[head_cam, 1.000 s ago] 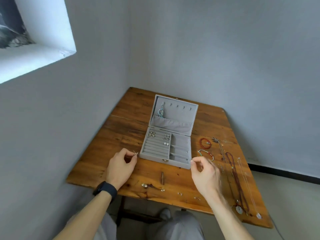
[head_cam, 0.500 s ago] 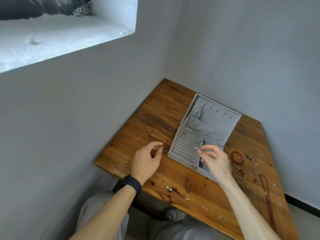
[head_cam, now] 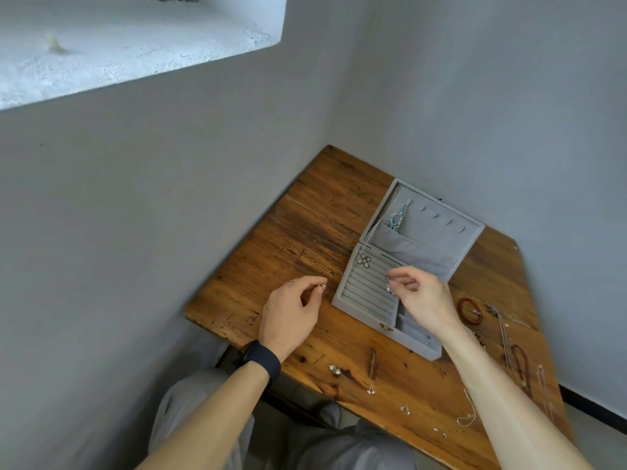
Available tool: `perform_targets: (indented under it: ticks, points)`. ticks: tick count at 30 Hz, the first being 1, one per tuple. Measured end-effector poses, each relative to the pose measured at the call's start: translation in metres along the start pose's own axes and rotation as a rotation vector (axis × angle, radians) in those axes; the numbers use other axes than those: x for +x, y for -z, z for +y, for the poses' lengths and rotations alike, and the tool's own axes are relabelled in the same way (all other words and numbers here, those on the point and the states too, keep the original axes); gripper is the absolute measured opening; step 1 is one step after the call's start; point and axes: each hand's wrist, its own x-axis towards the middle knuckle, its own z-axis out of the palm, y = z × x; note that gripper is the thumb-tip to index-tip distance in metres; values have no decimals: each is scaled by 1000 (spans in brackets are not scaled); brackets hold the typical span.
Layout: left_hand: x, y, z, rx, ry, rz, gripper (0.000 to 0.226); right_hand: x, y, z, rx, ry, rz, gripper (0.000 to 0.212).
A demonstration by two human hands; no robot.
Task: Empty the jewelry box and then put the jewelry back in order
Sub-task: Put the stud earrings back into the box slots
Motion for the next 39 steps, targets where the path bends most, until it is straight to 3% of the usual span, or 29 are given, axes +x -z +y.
perform_targets:
  ticks: [4, 14, 20, 33, 39]
  points:
    - [1, 0, 0, -15, 22, -1, 24, 12, -1, -2, -160, 37, -34, 6]
    - [1, -1, 1, 30, 7, -2, 19, 26, -4, -5, -328, 67, -150, 10]
    - [0, -1, 2, 51, -3, -4, 20, 29, -8, -13, -494, 89, -90, 12]
    - [-1, 0, 3, 67, -3, -5, 18, 17, -19, -1, -392, 74, 50, 22]
    - [0, 1, 4, 44, 25, -5, 14, -21, -8, 15, -176, 130, 315, 16]
